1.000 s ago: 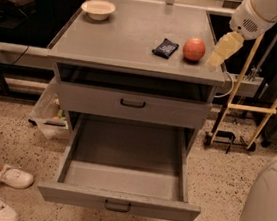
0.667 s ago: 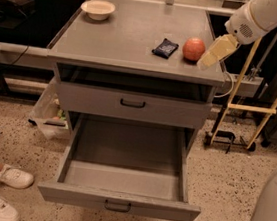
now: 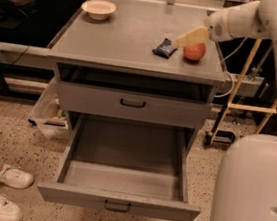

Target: Place apple into middle drawer

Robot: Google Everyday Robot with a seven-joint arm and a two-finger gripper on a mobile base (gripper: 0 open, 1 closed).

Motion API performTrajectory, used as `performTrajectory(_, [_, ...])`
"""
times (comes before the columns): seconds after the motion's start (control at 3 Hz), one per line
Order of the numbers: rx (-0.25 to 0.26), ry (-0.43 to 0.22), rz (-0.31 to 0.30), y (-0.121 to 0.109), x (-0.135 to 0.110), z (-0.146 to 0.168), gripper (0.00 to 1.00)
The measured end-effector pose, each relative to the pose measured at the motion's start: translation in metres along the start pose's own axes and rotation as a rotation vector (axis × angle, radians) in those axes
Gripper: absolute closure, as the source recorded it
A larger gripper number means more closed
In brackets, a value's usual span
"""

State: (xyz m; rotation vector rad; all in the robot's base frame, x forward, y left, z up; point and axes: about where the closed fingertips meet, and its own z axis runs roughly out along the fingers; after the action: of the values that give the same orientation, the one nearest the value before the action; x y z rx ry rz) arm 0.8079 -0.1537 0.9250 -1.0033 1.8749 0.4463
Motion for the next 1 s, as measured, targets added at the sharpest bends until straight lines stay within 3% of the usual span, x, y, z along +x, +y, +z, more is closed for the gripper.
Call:
performTrajectory(0.33, [0.019, -0.023, -0.006, -0.008, -0.008, -0.005, 0.00])
performTrajectory(0.67, [0.022, 0.001, 0.012, -0.012, 0.001, 0.002, 0.00])
performTrajectory(1.0, [0.056, 0.081, 0.075, -0.028, 0.035, 0.019, 0.00])
